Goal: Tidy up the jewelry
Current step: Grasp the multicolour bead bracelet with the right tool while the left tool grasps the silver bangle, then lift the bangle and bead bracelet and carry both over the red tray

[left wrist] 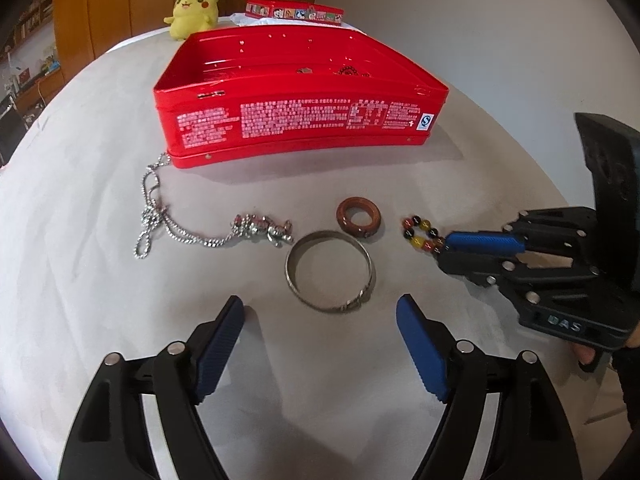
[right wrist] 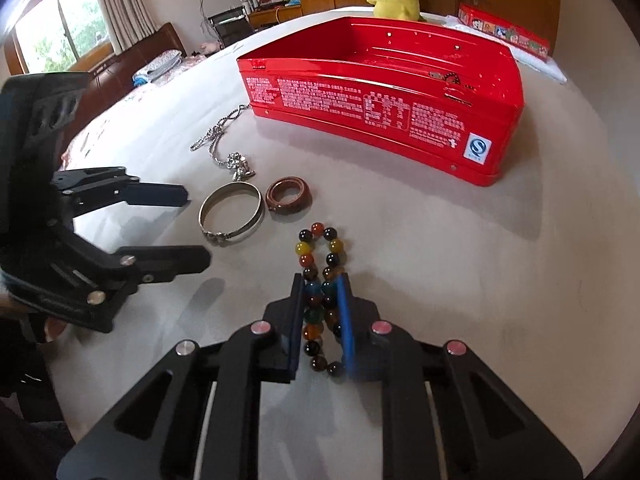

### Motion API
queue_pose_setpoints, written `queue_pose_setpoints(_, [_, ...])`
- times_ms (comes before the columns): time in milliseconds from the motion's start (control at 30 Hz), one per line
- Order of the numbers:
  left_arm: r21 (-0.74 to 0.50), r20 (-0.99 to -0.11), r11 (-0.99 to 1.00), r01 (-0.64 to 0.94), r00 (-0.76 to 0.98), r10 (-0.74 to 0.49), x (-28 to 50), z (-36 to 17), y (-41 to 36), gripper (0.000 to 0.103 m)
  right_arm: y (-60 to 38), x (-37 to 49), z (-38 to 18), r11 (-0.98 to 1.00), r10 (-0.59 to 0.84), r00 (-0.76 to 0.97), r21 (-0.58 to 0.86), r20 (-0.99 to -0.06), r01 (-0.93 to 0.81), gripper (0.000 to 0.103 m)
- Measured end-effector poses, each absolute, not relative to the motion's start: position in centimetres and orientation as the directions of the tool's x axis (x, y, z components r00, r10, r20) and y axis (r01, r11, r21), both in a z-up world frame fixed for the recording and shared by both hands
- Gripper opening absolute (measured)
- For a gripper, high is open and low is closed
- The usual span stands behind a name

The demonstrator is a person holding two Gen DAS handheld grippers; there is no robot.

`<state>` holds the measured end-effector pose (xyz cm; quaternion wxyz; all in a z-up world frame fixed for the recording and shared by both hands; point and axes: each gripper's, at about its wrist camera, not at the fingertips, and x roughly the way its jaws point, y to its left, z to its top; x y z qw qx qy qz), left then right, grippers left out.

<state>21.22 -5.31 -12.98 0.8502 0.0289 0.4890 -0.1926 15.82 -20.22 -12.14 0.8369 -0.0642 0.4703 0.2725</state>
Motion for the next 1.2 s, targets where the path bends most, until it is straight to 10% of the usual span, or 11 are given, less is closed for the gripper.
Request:
queue_pose_setpoints(233, [-0.082, -0.835, 0.925, 0.37, 0.481, -0.267, 21.9, -13.4, -7.0, 0.08, -20.7, 15.7, -12.2, 0.838, 0.42, 0.405, 0.176, -0.812, -0.516, 0.014])
queue_pose_setpoints(467, [-0.073, -0.824, 0.926, 0.37, 0.501, -0.265, 22.1, -13.2, -7.0, 0.049, -21.0, 15.8, -12.3, 0.831, 0.439, 0.398, 0.195, -0.806, -0.522, 0.014])
queue_pose_setpoints(1200, [-0.078, -0.809, 0.914, 0.399, 0.51, -0.292, 20.9, -12.0, -7.0, 0.049, -20.9, 16.2, -11.4, 0.83, 0.443, 0.402, 0.197, -0.801, -0.521, 0.0])
